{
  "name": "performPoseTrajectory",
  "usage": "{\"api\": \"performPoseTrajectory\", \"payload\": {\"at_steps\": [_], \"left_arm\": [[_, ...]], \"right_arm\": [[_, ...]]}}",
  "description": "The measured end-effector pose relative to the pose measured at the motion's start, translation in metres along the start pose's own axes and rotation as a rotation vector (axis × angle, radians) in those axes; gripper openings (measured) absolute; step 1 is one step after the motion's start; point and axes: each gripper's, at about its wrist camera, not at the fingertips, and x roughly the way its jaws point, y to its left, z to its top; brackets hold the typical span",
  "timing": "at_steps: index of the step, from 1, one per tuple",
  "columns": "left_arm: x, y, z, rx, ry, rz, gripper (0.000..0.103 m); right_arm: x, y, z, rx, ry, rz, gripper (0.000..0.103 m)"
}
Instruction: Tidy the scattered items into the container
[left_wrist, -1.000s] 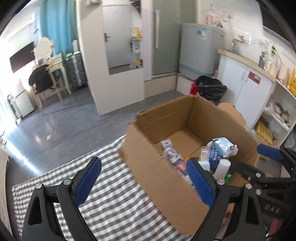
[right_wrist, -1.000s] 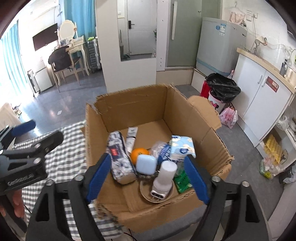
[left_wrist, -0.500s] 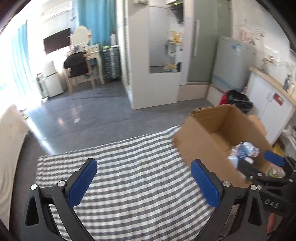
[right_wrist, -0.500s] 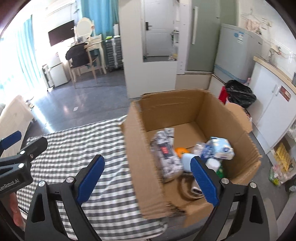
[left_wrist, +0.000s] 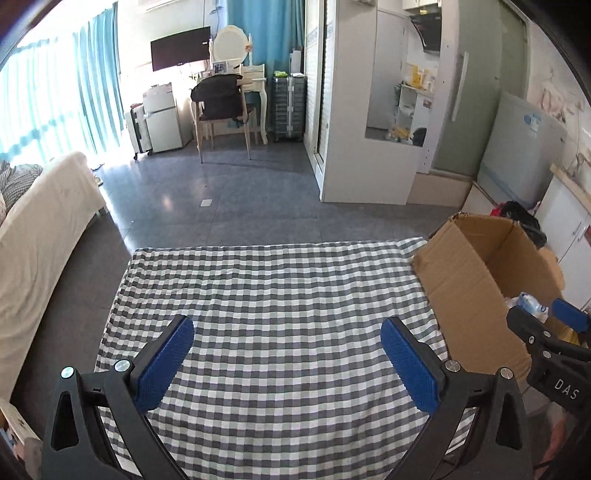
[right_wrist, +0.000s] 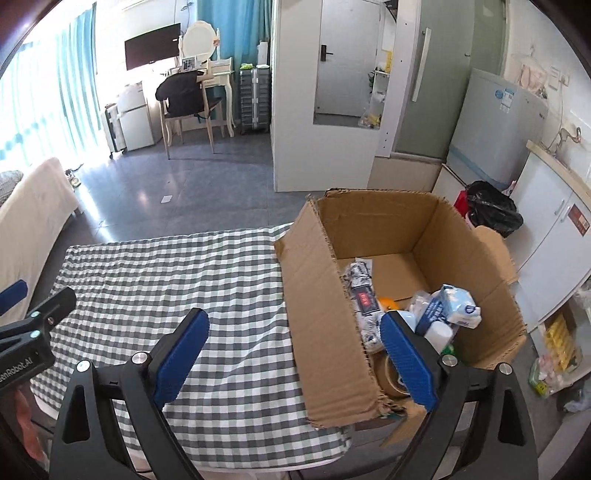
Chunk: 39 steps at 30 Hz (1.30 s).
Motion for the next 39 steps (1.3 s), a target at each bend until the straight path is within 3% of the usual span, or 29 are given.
{"api": "performPoseTrajectory", "payload": {"at_steps": [14,39], "left_arm": [[-0.01,-0.02,0.002,0.046,-0.013,-0.015,0.103],[0.0,-0.014,-0.002,0.043,0.037,-0.008,0.103]], "right_arm": [[-0.001,-0.009,-0.006,0.002,0.017,0.013,0.094],[0.002,-0.002,-0.007,-0.01,0.026,0.012,0.094]]}}
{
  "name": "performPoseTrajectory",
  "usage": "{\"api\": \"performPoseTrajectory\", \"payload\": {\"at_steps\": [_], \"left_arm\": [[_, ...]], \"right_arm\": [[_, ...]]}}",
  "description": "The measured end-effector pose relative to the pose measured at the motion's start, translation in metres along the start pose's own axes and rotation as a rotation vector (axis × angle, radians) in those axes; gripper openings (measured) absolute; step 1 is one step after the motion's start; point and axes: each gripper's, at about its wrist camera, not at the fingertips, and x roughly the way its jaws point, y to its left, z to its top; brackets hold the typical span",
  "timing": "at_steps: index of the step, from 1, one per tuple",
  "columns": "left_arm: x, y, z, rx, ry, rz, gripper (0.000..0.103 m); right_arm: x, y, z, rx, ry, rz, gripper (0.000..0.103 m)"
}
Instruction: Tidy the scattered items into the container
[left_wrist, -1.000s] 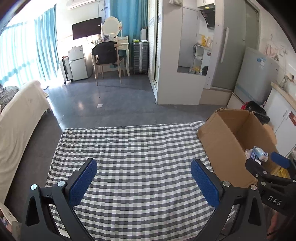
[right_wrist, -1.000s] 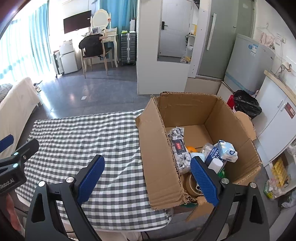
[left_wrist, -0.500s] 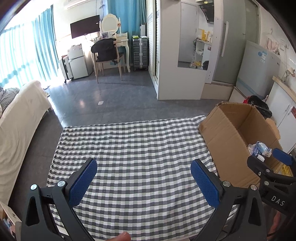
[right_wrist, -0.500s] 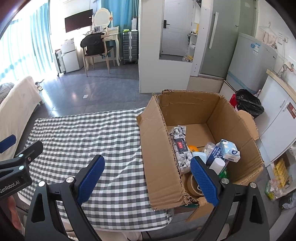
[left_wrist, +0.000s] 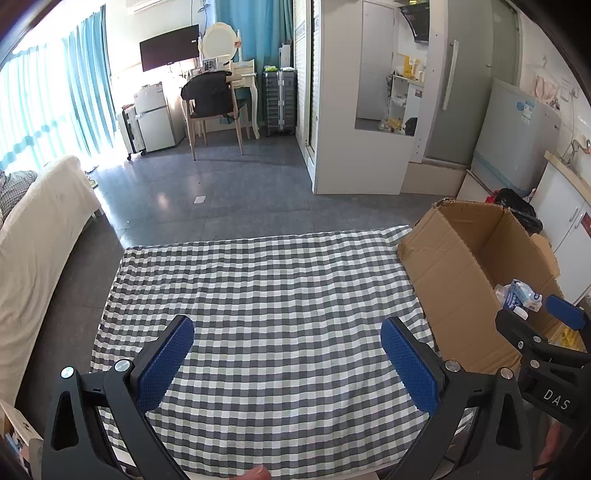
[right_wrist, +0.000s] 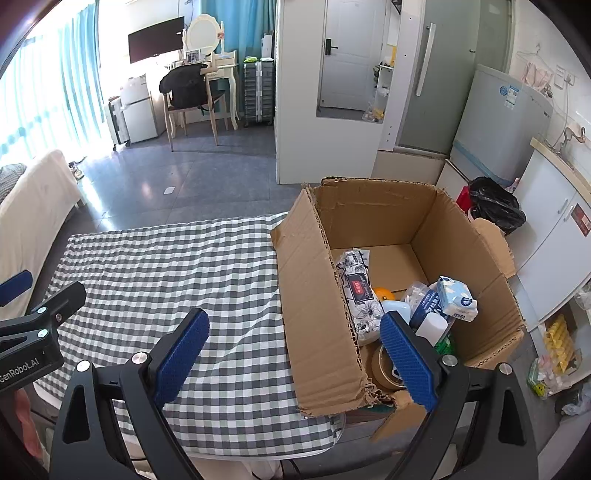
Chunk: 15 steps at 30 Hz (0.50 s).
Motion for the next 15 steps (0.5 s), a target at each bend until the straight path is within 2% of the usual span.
{"api": "performPoseTrajectory", "payload": {"at_steps": [15], "left_arm": [[0.0034,-0.0019,-0.0004,0.004,0.015,-0.019,0.103]], "right_arm": [[0.0,-0.0055,-0.0007,0.015,0.002,-0.009,0.094]]}}
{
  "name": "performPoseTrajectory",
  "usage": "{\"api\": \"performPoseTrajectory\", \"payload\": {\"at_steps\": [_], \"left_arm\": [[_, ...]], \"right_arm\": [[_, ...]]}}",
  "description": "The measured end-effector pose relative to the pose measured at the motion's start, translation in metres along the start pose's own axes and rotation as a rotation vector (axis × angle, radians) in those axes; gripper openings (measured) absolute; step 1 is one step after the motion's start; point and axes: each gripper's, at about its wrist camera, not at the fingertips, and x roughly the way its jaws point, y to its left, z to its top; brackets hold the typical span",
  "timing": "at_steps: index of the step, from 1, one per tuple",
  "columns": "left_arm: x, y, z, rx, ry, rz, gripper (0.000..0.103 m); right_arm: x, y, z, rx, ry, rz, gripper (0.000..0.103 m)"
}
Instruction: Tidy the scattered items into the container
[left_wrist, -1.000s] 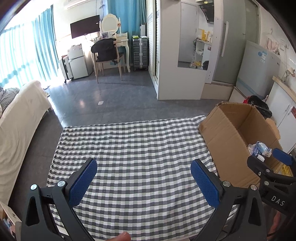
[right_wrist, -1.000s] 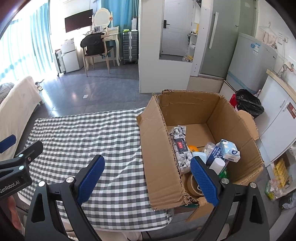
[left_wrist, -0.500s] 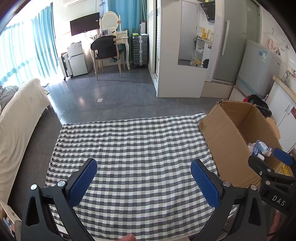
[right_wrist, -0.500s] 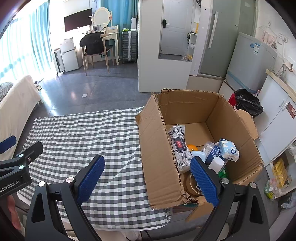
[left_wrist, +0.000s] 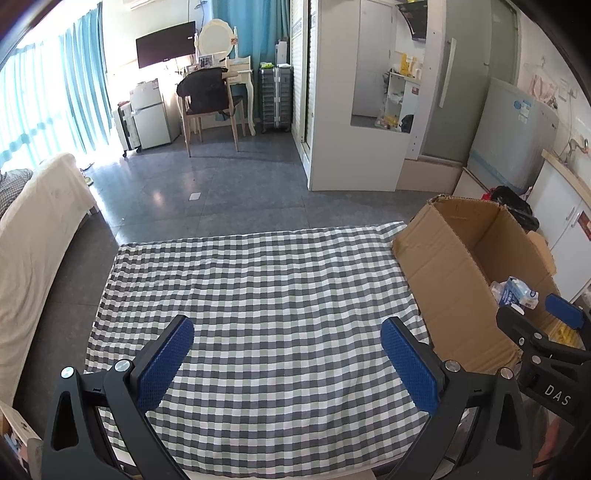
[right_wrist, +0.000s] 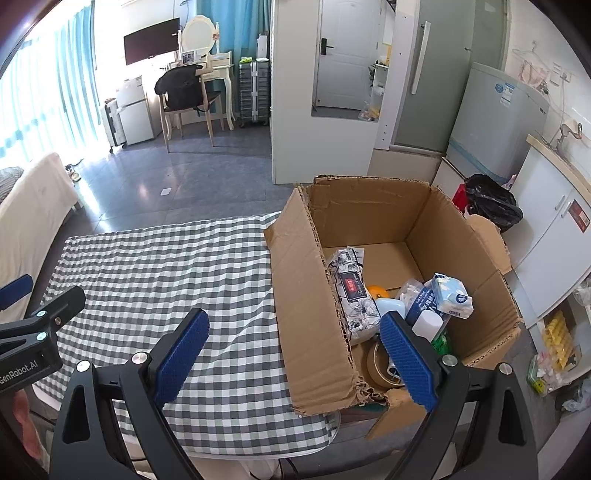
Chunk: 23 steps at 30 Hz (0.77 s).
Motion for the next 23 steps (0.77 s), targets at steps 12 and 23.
{"api": "performPoseTrajectory", "payload": {"at_steps": [12,23], "left_arm": [[0.002,-0.007,0.0,0.014,0.003,-0.005,0.103],[-0.006,-0.013,-0.006,0.045,-0.074,-0.024,0.103]], "right_arm": [[0.002,-0.006,-0.001,0.01,0.003,-0.004,0.094],[0.005,-0.006,-0.002,0.014,0.011,-0.01,0.094]]}}
